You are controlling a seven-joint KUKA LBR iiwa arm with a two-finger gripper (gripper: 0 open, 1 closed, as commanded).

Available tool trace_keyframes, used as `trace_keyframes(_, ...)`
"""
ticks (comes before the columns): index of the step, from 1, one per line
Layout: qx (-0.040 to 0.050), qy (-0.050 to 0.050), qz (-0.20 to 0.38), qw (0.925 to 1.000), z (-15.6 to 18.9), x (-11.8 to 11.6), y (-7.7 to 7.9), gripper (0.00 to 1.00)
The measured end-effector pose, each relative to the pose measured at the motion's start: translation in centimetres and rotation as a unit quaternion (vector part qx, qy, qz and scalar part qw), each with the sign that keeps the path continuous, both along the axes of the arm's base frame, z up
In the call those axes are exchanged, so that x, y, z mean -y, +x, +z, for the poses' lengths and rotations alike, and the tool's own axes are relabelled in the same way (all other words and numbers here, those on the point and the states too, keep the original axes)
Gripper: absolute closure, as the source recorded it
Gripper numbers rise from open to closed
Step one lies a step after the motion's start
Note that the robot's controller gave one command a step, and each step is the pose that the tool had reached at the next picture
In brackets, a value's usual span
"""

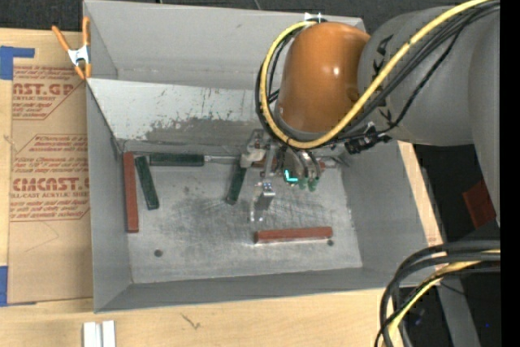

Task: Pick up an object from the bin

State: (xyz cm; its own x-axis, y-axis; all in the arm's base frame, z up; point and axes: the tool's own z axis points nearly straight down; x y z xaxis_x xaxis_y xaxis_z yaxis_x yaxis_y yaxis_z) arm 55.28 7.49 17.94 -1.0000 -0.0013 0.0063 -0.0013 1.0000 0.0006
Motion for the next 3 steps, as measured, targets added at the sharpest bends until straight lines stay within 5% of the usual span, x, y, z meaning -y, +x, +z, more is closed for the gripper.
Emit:
trace_keyframes(1, 0.0037, 0.0, 0.0, 1.0, 0.4, 0.0, 0.2, 0.0)
trace_keyframes(2, 0.0045, 0.0, 0.036, 0.9993, -3.8, 3.3, -4.4, 0.0)
trace_keyframes(3, 0.0072, 0.0, 0.168, 0.9858, -10.1, 4.0, -3.5, 1.0)
